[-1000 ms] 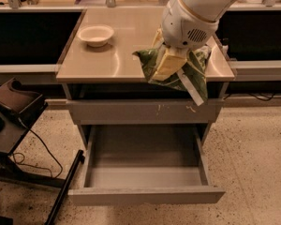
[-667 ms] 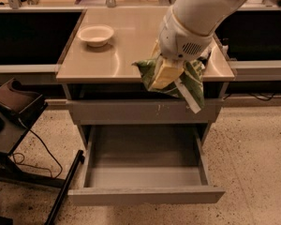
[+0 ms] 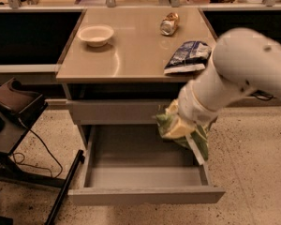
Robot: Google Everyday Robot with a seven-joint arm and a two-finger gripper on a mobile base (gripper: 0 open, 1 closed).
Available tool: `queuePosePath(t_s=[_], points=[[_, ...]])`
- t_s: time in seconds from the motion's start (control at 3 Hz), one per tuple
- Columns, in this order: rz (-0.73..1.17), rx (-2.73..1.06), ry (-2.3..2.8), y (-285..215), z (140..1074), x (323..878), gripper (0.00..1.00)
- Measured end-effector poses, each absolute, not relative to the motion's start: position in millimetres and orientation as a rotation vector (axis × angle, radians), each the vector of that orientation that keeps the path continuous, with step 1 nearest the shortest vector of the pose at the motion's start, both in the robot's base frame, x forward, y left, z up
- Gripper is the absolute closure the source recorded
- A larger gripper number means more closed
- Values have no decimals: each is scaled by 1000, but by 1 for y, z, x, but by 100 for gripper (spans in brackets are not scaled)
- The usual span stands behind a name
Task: Place green jalapeno chip bag into middle drawer
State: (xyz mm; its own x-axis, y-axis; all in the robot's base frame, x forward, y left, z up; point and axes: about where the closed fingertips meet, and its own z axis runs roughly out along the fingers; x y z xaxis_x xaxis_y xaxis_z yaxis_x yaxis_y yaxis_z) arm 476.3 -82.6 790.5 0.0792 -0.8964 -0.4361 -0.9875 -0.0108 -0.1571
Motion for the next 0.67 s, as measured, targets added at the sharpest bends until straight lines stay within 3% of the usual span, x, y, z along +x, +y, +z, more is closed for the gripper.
queuePosePath(t_s=[0.33, 0.67], points=[[429, -1926, 1907, -99, 711, 471, 100], [461, -1925, 1915, -98, 699, 471, 100]])
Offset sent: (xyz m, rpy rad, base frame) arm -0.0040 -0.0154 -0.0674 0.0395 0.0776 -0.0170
